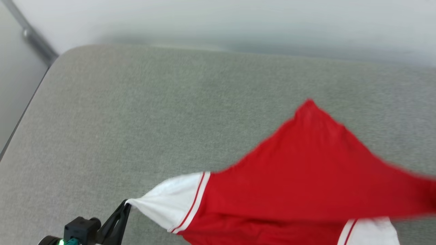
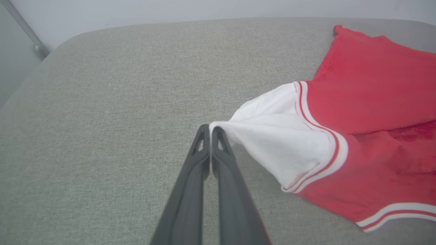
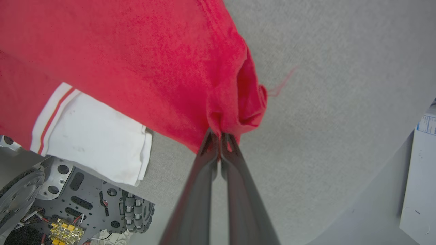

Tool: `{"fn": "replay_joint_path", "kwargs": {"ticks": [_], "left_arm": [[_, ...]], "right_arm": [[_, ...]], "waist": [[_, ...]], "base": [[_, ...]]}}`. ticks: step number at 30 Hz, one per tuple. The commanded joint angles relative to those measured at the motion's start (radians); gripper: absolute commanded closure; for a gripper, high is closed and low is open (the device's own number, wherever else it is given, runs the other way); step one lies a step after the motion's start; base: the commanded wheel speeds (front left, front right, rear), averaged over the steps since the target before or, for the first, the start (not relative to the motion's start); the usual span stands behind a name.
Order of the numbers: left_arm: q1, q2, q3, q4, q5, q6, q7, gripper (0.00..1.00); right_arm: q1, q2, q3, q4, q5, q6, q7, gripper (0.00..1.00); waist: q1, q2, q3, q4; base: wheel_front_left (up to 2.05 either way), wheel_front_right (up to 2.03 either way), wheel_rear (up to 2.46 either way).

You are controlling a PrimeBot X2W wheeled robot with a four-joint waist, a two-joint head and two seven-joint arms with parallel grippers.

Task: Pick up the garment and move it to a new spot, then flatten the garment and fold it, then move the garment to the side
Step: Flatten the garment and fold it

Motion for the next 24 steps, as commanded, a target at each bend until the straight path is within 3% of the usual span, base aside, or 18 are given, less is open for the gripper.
{"fn": "replay_joint_path", "kwargs": {"ticks": [1,6,10,15,16,17,18,24], "left_arm": [[0.017,0.009,0.008,-0.004,-0.006,0.008,0.002,1.00],[0.045,0.023,0.012,-0.006,-0.012,0.022,0.001,1.00],[0.051,0.022,0.016,-0.003,-0.017,0.018,-0.003,1.00],[0.034,0.017,0.016,-0.001,-0.017,0.014,-0.005,1.00],[0.031,0.016,0.015,0.001,-0.017,0.012,-0.005,1.00],[0.029,0.015,0.014,0.004,-0.017,0.012,-0.005,1.00],[0.028,0.014,0.013,0.006,-0.018,0.010,-0.005,1.00],[0.021,0.008,0.007,0.010,-0.017,0.005,-0.005,1.00]], "right_arm": [[0.098,-0.015,-0.015,-0.007,0.024,-0.001,-0.026,1.00],[0.378,-0.011,-0.058,-0.003,0.048,-0.001,-0.099,1.00],[0.533,0.058,-0.093,0.035,0.031,-0.001,-0.158,1.00],[0.583,0.168,-0.122,0.070,-0.027,-0.001,-0.209,0.98],[0.582,0.184,-0.125,0.070,-0.035,-0.001,-0.211,0.72],[0.576,0.195,-0.134,0.062,-0.042,-0.001,-0.214,0.07],[0.561,0.199,-0.151,0.054,-0.053,-0.001,-0.224,0.00],[0.503,0.148,-0.269,-0.050,-0.078,-0.001,-0.225,0.00]], "waist": [[0.0001,0.0000,-0.037,-0.029],[0.0001,0.0000,-0.047,-0.040],[0.0001,0.0000,-0.034,-0.043],[0.0001,0.0000,-0.016,-0.047],[0.0001,0.0000,-0.015,-0.047],[0.0001,0.0000,-0.016,-0.049],[0.0001,0.0000,-0.018,-0.051],[0.0001,0.0000,-0.031,-0.050]], "base": [[0.00,0.00,0.00],[0.00,0.00,0.00],[0.00,0.00,0.00],[0.00,0.00,0.00],[0.00,0.00,0.00],[0.00,0.00,0.00],[0.00,0.00,0.00],[0.00,0.00,0.00]]}}
